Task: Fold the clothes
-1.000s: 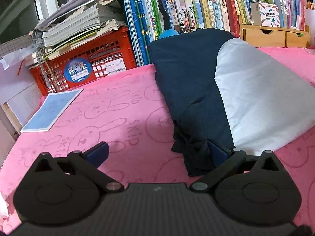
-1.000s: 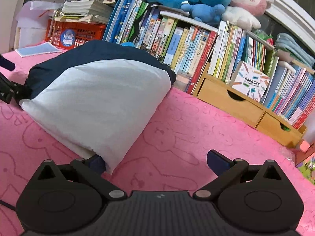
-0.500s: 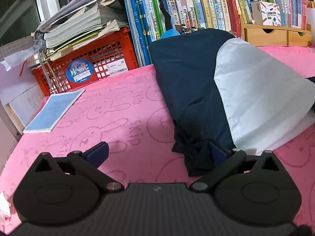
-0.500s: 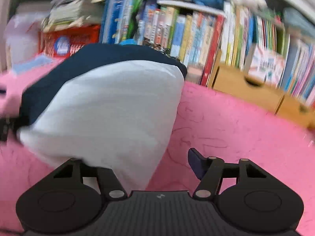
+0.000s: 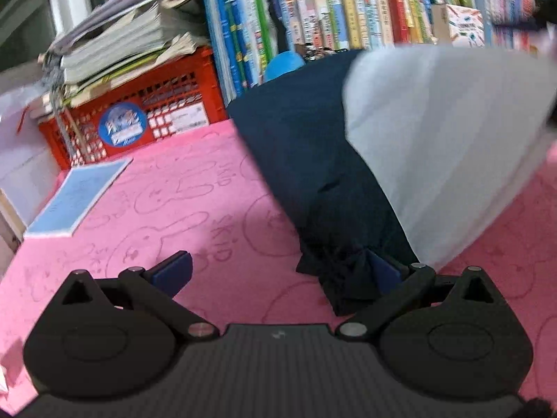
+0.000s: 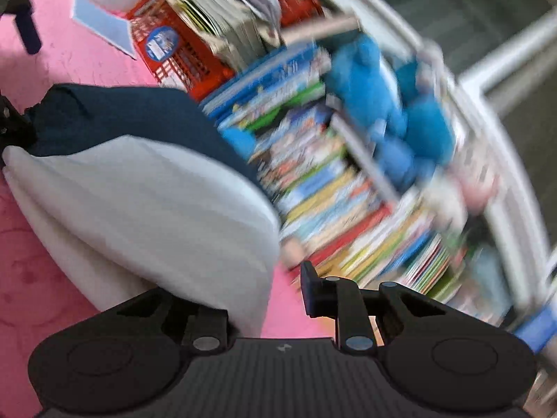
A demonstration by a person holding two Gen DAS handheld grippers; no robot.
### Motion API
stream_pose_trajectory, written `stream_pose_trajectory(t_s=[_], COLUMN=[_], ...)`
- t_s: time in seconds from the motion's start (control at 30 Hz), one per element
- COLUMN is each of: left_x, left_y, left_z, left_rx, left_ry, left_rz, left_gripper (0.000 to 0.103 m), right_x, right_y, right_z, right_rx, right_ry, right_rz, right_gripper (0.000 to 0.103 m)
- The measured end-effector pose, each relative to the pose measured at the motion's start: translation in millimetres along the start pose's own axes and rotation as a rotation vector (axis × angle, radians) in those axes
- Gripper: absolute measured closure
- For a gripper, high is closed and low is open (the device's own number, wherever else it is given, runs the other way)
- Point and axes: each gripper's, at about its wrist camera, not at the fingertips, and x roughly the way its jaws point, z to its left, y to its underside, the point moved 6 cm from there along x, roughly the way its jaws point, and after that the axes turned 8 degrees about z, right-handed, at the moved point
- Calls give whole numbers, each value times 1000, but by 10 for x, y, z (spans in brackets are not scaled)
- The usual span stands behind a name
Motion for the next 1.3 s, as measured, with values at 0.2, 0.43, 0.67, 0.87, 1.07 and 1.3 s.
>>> stream_pose_trajectory(t_s=[0.2,0.43,0.67,0.87,1.07,1.3], left_x=[-184,-420,-427,-369,-347,-348], left_y=[-11,115,125,158,196,227], left_z=[-267,-746,-793,-642,-578,-559], left_rx=[96,242,225,113,72,64], left_ry=[79,159,187,271,304,308], left_rz=[4,-6,27,68,77,56], left_gripper=[0,0,0,0,0,0], right_x=[-496,-998,-1012,-982,-949,-1027], right_y=[-169,729,1306,1552,1790,1787], right_z=[-149,-310,-269,-286,-319,-437], right_rx=[-157,83,299,474,589,579], right_ry=[177,131,15,-166,-338,-558], right_rz=[-134,63,222,272,270,183], right_gripper=[74,72,68,52,38,32])
